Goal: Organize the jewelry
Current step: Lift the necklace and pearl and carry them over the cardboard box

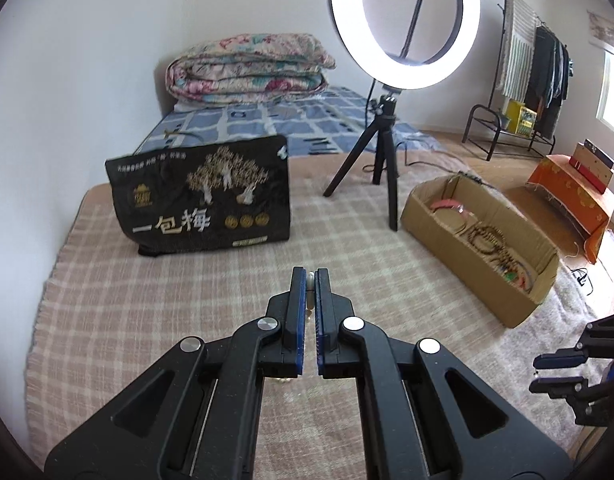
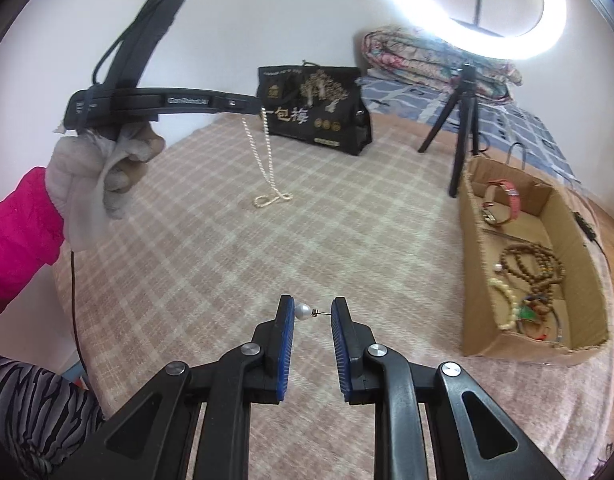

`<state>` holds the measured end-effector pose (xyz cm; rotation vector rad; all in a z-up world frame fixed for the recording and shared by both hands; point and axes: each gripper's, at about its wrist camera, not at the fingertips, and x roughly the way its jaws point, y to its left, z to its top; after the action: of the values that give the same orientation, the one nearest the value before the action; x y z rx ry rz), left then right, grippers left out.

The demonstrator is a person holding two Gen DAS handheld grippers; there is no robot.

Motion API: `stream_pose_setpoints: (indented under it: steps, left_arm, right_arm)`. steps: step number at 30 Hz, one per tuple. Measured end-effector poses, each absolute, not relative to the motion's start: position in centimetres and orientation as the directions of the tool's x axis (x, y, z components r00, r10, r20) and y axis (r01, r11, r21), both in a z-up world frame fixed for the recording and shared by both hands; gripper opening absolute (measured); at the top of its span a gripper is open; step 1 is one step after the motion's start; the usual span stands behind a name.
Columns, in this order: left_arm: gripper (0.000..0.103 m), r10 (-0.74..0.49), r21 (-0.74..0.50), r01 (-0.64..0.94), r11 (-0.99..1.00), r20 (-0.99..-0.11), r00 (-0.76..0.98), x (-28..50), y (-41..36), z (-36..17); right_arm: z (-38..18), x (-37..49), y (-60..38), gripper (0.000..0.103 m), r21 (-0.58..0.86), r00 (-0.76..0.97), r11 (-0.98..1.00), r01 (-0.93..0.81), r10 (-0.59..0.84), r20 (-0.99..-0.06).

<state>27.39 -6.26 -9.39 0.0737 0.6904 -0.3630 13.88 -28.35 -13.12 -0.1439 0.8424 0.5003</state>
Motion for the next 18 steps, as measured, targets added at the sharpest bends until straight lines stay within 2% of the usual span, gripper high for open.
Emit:
stream_pose_setpoints:
  steps: [18]
  left_arm:
    - [0.002,-0.385,-0.012,0.458,0.889,-0.562,0.733,26.3,-11.9,-2.4]
  right_arm:
    - [-8.6,14.4,-37.2,0.018,0.043,0.666,0.95,-0.308,0.247,-0.704]
